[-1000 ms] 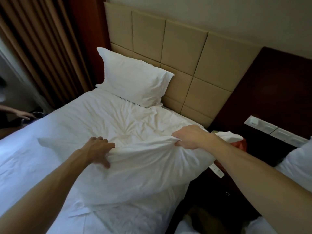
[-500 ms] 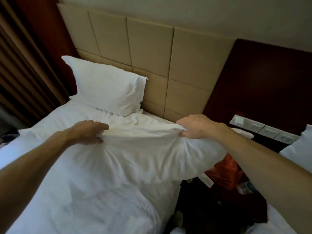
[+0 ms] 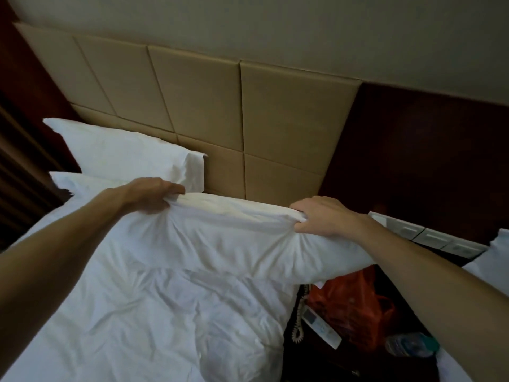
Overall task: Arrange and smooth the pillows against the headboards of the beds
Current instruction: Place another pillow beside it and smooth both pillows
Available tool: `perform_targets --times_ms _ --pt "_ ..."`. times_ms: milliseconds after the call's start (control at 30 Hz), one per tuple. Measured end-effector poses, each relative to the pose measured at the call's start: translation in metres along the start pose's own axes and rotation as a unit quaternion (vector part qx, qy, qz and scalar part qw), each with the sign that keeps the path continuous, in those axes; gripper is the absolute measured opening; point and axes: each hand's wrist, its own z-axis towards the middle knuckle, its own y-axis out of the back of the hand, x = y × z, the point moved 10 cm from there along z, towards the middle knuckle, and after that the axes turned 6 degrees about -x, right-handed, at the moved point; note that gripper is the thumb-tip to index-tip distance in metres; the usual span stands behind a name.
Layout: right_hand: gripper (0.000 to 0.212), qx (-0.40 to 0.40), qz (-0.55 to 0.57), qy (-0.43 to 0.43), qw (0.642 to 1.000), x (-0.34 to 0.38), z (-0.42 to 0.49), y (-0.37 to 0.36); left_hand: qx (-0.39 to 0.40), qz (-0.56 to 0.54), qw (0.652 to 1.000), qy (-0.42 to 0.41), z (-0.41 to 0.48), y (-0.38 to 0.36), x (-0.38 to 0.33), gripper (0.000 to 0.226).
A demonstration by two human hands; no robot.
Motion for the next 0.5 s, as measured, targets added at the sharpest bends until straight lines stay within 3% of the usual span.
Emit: perform_targets --times_ms 300,500 --pt "0.015 0.01 0.031 -0.118 0.993 -0.064 0.052 -0.003 0.007 0.004 0.997 -0.079 0.127 0.016 -0.008 0.055" --pt "0.018 0.007 0.01 -0.178 0.984 -0.112 0.07 -0.004 -0.033 -0.015 0.987 -0.157 0.201 0.028 -0.036 0.041"
